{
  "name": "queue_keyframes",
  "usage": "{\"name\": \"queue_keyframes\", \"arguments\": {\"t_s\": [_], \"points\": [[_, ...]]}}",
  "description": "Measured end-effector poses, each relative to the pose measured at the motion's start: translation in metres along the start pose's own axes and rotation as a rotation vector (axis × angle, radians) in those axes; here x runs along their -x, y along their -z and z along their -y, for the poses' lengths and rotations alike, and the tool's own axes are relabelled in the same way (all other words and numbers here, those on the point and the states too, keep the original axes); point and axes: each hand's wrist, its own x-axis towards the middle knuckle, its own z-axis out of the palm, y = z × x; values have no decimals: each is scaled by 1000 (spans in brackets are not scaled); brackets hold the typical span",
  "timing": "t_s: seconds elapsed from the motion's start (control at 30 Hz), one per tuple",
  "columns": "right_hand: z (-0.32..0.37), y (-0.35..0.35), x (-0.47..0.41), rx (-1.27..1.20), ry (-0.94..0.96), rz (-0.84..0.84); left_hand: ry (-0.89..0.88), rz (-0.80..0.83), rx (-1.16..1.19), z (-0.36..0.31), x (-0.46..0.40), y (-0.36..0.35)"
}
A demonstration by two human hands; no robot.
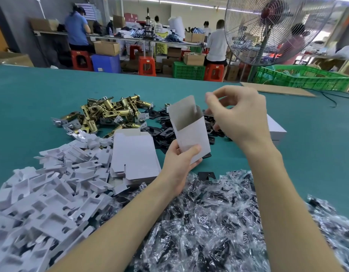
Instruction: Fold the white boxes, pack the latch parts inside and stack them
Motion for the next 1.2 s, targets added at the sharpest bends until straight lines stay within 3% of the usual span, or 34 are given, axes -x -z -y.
{"name": "queue_keyframes", "arguments": {"t_s": [0.07,0.1,0.27,0.37,0.8,1.07,1.2], "points": [[-18,-5,-3,-4,-88,-17,-2,-37,8,1,-2,0],[-30,-9,-3,74,-130,54,-6,-52,15,1,-3,0],[-81,-24,9,437,-235,713,-28,-90,53,2,-7,0],[-88,-32,18,493,-218,830,-44,-96,67,3,-9,2],[-105,-16,10,288,-306,522,-29,-70,62,3,-7,2],[-77,24,-5,-12,-312,189,-21,-9,-37,4,-5,1],[-45,44,-10,-286,-295,182,-48,47,-153,7,-2,1]]}}
